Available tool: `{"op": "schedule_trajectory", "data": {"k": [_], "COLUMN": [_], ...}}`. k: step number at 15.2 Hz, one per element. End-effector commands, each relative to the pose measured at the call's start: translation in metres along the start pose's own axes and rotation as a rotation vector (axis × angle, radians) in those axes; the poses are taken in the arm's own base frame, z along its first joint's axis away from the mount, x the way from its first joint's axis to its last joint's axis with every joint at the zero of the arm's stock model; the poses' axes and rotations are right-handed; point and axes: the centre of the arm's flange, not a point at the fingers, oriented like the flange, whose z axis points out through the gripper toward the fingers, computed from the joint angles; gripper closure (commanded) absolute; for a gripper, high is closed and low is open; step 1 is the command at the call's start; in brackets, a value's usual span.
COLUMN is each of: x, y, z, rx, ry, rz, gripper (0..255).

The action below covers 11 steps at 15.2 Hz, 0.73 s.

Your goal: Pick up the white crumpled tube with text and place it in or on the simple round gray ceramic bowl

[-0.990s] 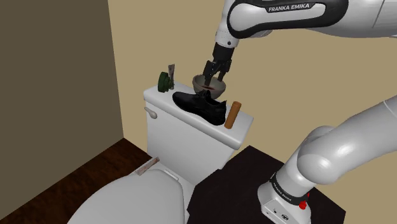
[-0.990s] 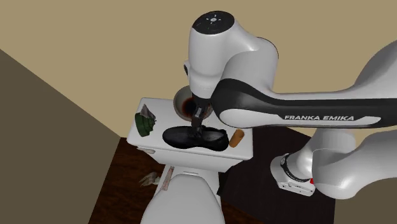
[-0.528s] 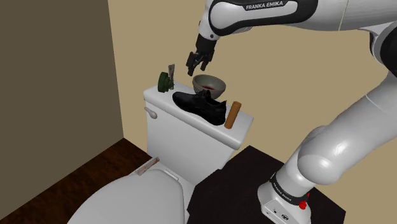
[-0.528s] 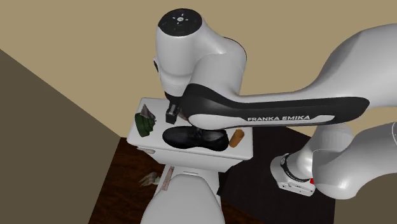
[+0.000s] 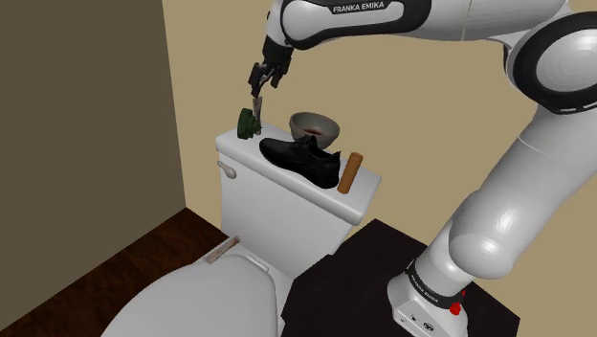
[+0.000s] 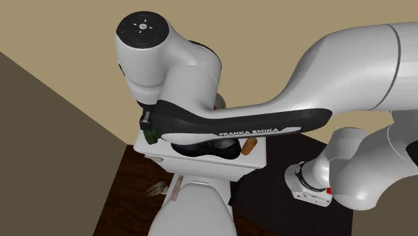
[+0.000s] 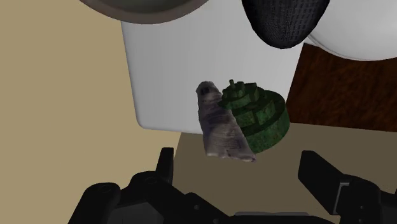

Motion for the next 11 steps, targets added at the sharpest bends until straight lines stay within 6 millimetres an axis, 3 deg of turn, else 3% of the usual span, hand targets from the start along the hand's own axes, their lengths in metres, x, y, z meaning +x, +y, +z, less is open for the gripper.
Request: {"op": "schedule_trajectory", "data": {"k": [1,7,11], "x": [0.008,0.009,0.009], "y": [-0.002,-0.002,-0.002], "z": [0.003,0.034,0.037], "rx": [-0.007,-0.007,-0.007], "ry": [0.019,0.019,0.019], "rz": [-0.016,-0.016,-0.016], "gripper": [0,0,0]}}
